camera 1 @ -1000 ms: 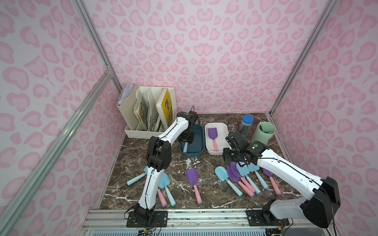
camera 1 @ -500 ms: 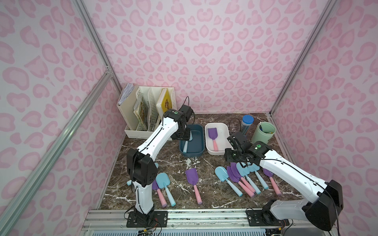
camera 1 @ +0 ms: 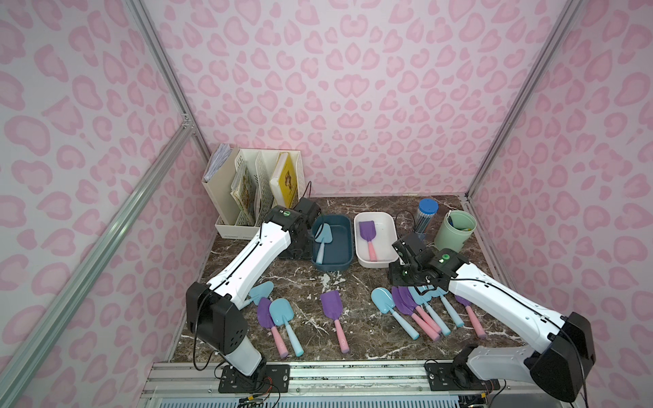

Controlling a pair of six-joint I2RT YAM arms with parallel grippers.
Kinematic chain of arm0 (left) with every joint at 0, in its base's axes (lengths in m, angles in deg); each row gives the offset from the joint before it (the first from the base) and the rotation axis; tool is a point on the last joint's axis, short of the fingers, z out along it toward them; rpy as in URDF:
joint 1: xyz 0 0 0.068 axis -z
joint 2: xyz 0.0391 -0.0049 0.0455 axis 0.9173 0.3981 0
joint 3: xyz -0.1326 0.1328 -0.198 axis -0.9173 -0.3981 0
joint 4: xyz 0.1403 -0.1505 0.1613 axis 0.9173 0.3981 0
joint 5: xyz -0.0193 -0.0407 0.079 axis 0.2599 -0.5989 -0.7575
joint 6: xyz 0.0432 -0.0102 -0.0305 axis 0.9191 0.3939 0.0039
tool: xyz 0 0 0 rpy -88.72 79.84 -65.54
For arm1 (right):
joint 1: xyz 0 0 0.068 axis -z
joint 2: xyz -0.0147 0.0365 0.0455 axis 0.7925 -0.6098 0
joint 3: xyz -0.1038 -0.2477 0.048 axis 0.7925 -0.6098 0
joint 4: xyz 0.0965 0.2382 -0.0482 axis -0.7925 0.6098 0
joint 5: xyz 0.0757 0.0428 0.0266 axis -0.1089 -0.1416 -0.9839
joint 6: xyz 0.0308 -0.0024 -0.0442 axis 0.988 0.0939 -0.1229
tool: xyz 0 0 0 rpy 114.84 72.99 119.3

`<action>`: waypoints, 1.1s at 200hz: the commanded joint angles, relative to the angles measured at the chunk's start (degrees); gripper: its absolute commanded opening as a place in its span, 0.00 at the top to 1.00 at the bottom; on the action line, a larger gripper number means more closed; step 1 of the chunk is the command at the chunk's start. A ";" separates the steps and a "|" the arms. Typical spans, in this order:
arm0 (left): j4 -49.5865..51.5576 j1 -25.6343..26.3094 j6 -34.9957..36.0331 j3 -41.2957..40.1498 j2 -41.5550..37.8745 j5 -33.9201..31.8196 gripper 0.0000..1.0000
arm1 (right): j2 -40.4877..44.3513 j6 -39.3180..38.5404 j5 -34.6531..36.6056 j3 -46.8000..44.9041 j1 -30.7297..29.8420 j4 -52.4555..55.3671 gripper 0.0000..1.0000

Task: Sort the small shovels by color and place them into the storage box
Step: Place the shovel in the storage box, then pick up the shovel from the center of the board.

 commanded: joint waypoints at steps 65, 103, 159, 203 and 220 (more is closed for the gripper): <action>2.55 -0.25 -8.00 -9.78 -6.04 -2.92 0.43 | 0.01 0.91 -0.37 -1.37 0.02 -1.06 0.46; 2.75 -0.26 -10.51 -14.11 -9.08 -2.20 0.42 | 0.53 1.05 -0.38 -2.08 0.45 -1.15 0.46; 3.34 1.58 -14.30 -22.29 -13.96 0.43 0.40 | 0.89 0.58 -0.82 -3.09 0.71 -2.08 0.46; 4.11 10.60 -24.75 -27.37 -15.98 -0.55 0.40 | 0.67 0.62 -1.81 -3.06 0.72 -2.51 0.46; 3.05 15.13 -30.07 -30.32 -15.51 -0.24 0.39 | 0.63 0.48 -1.91 -2.82 0.71 -2.34 0.46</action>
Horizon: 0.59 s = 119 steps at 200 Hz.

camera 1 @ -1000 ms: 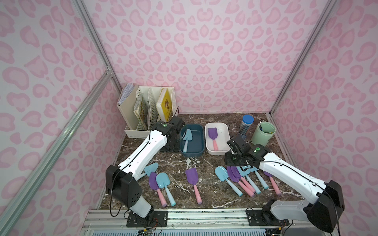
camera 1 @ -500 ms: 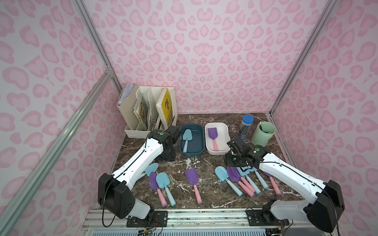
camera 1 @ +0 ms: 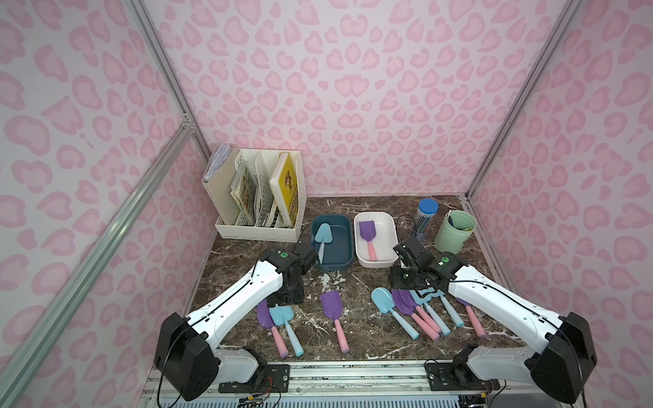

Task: Sort the small shovels by color and place them into the storage box
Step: Pick up the shovel from the center of the board.

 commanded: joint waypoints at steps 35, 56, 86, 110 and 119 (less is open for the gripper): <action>-4.80 9.43 -16.35 -8.32 0.16 1.78 0.38 | 0.44 -0.60 -0.19 -0.12 -0.01 -0.59 0.46; -6.83 10.21 -18.65 -9.88 -0.72 1.78 0.38 | 1.10 -0.39 -0.16 -0.95 0.02 -0.85 0.46; -10.06 10.47 -20.75 -12.75 -1.04 3.00 0.39 | 1.51 0.06 -0.61 -1.88 0.02 -1.42 0.46; -12.66 10.44 -22.13 -15.46 -2.00 4.48 0.42 | 1.51 -0.06 -0.52 -1.92 0.02 -1.27 0.46; -12.87 10.45 -22.40 -15.96 -2.02 4.50 0.42 | 1.51 -0.10 -0.47 -1.94 -0.01 -1.25 0.46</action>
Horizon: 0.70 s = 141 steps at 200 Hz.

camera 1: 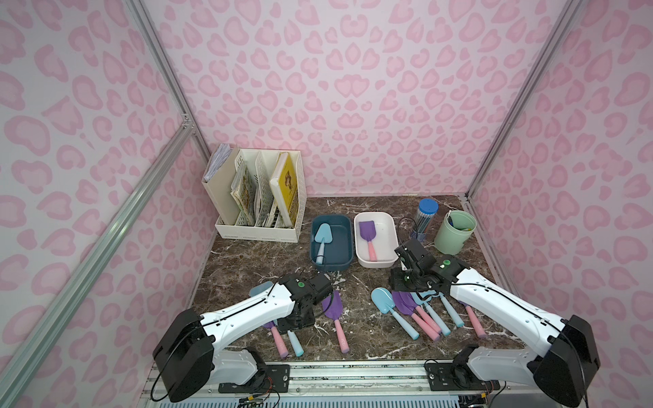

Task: Sort the small shovels by color and place them into the storage box
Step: Pick up the shovel from the center of the board.

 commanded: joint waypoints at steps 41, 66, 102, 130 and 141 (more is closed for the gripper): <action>-4.02 0.03 -3.94 -3.60 -1.08 2.78 0.42 | -0.05 -0.04 0.12 -0.31 0.04 -0.29 0.46; -5.17 0.01 -5.13 -5.58 -2.41 3.42 0.42 | 0.15 0.00 0.14 -0.47 0.00 -0.20 0.46; -7.05 0.03 -5.90 -7.41 -2.29 4.43 0.42 | 0.37 0.22 0.32 -0.90 0.08 -0.20 0.46; -9.71 0.10 -6.45 -9.13 -1.33 5.87 0.43 | 0.44 0.33 0.25 -1.18 0.08 -0.11 0.46; -9.77 0.07 -6.60 -9.27 -1.14 5.74 0.43 | 0.54 0.27 0.29 -1.26 0.08 -0.12 0.46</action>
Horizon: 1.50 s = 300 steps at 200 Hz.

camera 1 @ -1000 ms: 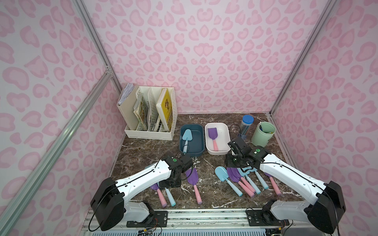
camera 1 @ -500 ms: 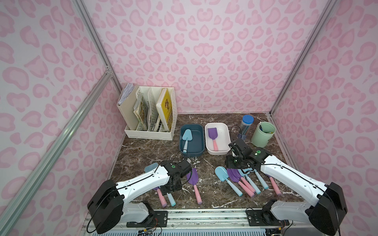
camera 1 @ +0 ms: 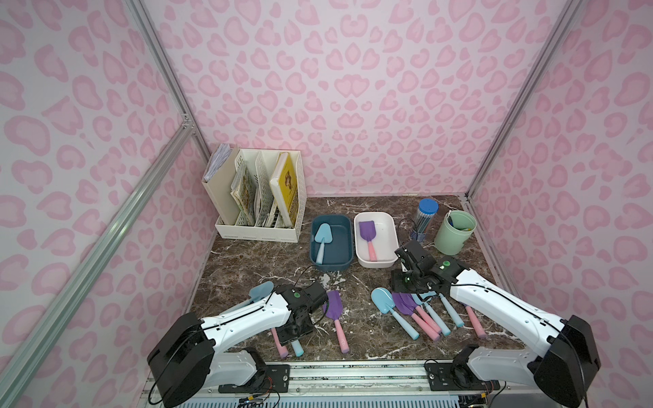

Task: Sort the small shovels by color and place them into the storage box
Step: Pick up the shovel from the center of the board.

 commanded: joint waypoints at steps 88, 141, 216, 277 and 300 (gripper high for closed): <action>-3.80 0.27 -2.32 -2.60 1.08 1.83 0.46 | -0.41 -0.06 -0.16 -1.28 0.32 -0.69 0.46; -5.86 0.43 -2.62 -3.45 2.47 2.16 0.46 | -1.16 -0.23 -0.43 -1.31 0.63 -1.22 0.46; -6.67 0.53 -2.34 -2.55 3.14 2.10 0.54 | -2.35 -0.52 -0.65 -0.88 0.96 -1.43 0.46; -7.89 0.53 -1.58 -2.09 4.78 1.58 0.64 | -3.70 -0.72 -1.15 -0.37 1.07 -2.00 0.46; -7.92 0.56 -0.73 -1.46 5.05 1.12 0.70 | -4.11 -0.84 -1.49 0.08 1.03 -1.94 0.46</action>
